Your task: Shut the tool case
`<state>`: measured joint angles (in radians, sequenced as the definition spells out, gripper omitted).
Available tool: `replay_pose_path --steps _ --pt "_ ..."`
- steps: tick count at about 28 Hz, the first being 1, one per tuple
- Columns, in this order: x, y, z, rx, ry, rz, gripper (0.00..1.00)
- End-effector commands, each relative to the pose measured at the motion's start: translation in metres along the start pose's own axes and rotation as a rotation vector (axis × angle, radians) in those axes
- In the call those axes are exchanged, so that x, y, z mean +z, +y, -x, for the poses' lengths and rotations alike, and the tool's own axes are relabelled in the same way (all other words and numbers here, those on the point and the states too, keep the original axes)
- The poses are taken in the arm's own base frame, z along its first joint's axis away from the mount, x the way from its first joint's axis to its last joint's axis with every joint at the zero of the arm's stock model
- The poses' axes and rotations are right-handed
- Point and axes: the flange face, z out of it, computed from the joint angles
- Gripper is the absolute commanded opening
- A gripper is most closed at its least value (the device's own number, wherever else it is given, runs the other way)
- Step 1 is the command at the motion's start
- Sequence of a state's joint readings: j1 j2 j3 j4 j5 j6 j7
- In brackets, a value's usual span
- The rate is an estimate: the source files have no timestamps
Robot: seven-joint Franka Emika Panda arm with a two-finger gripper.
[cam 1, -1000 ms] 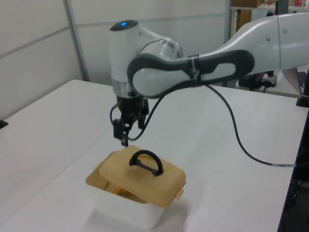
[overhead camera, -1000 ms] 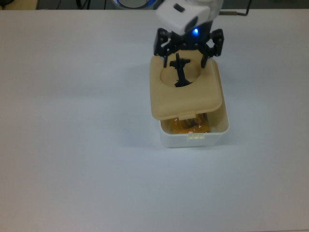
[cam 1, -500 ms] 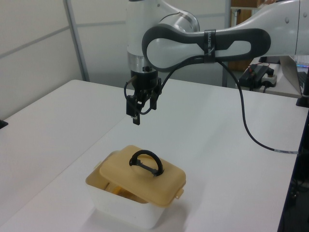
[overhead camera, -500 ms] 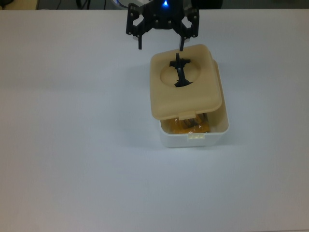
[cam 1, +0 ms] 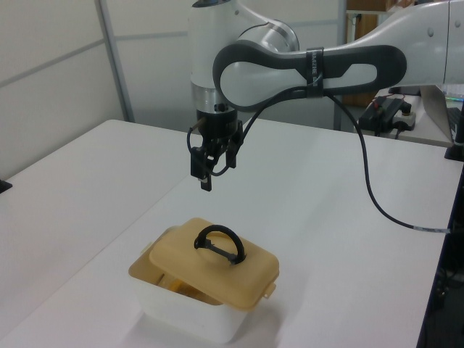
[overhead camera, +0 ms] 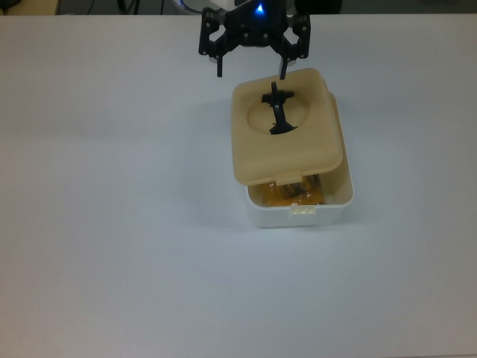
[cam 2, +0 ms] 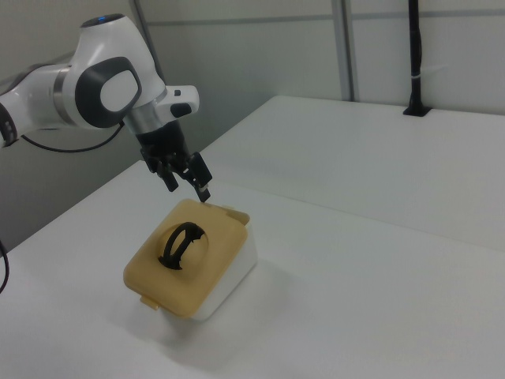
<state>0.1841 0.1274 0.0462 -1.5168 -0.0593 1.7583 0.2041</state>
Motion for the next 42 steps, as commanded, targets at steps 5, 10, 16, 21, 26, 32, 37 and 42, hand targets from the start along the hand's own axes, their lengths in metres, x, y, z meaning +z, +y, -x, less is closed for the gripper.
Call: replay_pose_path --steps 5,10,16,21,26,32,37,42 --pt "-0.038 0.053 0.023 0.0 -0.03 -0.082 1.0" --pt "-0.036 0.062 0.022 0.008 -0.039 -0.102 1.0" --pt "-0.032 0.084 0.02 0.046 -0.044 -0.096 1.0" --pt "-0.032 0.115 0.018 0.101 -0.039 -0.092 1.0" --pt "-0.031 0.13 0.019 0.127 -0.043 -0.088 1.0" --pt "-0.029 0.161 0.02 0.174 -0.043 -0.081 1.0" --pt "-0.035 0.206 0.027 0.246 -0.028 -0.074 1.0" --pt "-0.029 0.212 0.025 0.256 -0.031 -0.073 1.0"
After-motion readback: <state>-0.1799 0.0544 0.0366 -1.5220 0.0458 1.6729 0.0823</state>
